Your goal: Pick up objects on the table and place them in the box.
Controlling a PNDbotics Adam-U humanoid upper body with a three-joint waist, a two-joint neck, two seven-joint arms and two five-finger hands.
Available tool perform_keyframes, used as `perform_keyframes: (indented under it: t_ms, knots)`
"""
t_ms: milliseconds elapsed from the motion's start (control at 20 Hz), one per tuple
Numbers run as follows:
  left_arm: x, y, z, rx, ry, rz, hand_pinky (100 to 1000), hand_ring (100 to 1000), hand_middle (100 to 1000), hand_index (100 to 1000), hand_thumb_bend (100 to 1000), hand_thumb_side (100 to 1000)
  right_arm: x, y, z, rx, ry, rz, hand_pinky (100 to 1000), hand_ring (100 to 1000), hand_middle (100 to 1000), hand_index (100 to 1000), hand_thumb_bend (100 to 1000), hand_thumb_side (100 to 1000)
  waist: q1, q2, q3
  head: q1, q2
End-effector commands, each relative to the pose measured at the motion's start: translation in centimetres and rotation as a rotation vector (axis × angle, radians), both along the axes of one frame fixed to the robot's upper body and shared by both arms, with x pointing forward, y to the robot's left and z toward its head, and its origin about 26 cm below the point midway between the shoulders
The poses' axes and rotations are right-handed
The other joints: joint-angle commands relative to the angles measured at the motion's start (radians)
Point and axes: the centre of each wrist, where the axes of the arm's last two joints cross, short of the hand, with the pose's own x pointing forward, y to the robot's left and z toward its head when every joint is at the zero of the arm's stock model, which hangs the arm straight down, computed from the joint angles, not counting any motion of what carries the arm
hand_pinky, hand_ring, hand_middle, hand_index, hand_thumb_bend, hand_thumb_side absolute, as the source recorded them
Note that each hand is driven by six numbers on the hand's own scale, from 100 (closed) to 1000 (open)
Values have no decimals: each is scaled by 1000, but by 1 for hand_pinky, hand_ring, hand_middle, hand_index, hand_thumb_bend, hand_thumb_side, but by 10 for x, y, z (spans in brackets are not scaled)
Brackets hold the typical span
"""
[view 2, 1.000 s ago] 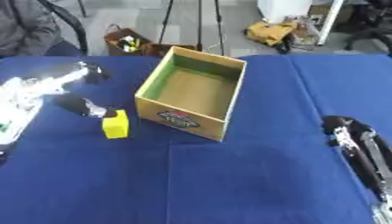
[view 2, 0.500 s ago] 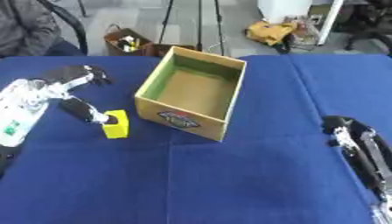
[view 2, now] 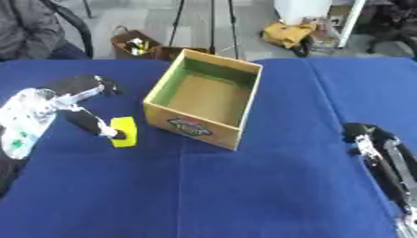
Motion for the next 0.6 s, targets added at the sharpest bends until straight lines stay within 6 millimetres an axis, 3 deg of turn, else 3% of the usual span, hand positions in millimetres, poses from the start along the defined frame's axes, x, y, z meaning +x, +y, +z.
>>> perform_keyframes:
  t_ms: [50, 600]
  knots:
    - [1, 4, 10, 18, -28, 1, 791, 759, 762, 862, 735, 496, 2, -3, 7, 0, -24, -4, 615, 722, 663, 785, 100, 978, -1, -12, 1, 1, -5]
    - [5, 5, -3, 26, 20, 18, 777, 745, 747, 859, 740, 505, 2, -3, 7, 1, -23, -3, 615, 722, 663, 785, 100, 978, -1, -11, -2, 3, -4]
